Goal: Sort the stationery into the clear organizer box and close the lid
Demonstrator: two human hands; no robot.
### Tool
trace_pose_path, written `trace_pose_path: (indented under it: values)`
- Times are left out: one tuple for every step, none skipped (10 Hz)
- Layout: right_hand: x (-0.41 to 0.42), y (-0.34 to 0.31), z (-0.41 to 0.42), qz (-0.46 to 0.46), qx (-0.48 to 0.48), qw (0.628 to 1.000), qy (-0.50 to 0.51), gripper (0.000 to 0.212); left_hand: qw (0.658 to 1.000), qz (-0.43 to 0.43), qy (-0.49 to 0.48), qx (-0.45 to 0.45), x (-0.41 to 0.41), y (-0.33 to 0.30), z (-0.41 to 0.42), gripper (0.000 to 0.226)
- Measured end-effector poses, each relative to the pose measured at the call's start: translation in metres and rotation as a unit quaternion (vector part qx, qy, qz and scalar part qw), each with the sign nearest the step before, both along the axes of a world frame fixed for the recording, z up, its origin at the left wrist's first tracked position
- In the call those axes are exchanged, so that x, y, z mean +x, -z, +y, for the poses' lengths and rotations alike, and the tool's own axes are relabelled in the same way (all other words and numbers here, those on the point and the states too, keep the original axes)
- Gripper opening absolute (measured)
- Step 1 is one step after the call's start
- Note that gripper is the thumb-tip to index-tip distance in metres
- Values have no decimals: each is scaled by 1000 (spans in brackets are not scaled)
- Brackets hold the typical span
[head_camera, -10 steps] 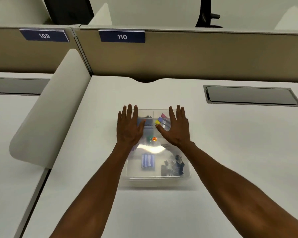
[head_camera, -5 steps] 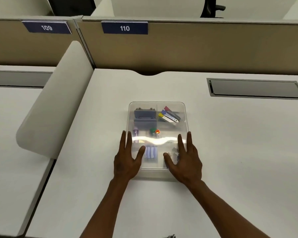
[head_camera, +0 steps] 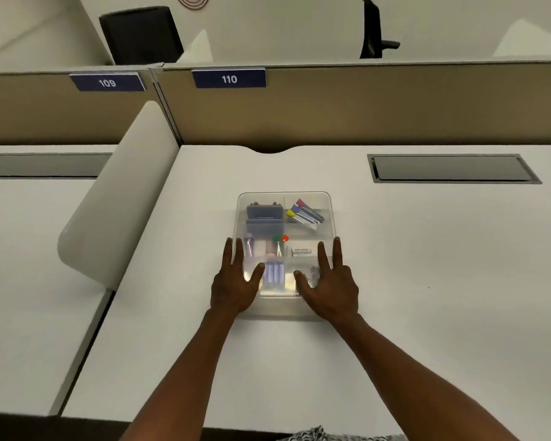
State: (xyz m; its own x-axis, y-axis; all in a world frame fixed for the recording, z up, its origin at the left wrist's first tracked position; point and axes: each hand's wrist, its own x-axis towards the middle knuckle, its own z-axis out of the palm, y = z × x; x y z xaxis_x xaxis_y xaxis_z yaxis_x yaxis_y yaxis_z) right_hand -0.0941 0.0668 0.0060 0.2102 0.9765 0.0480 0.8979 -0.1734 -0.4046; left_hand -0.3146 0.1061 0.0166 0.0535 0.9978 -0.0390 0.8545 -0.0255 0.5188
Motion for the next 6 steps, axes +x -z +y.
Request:
trace_pose_path:
  values:
    - [3, -12, -2, 7, -41, 999, -24, 95, 995, 94, 8, -11, 4, -10, -2, 81]
    - [7, -20, -3, 21, -74, 996, -53, 99, 984, 177, 33, -12, 8, -19, -3, 77]
    - [19, -34, -12, 14, -85, 991, -98, 99, 969, 237, 67, -10, 14, -40, -7, 75]
    - [29, -40, -25, -6, -73, 992, -104, 98, 970, 233, 72, -7, 17, -53, -19, 78]
    - [41, -56, -32, -30, -52, 993, -99, 97, 971, 226, 70, 22, 16, -70, -35, 78]
    - [44, -77, -33, -45, -34, 993, -106, 96, 966, 240, 83, 47, 16, -87, -41, 77]
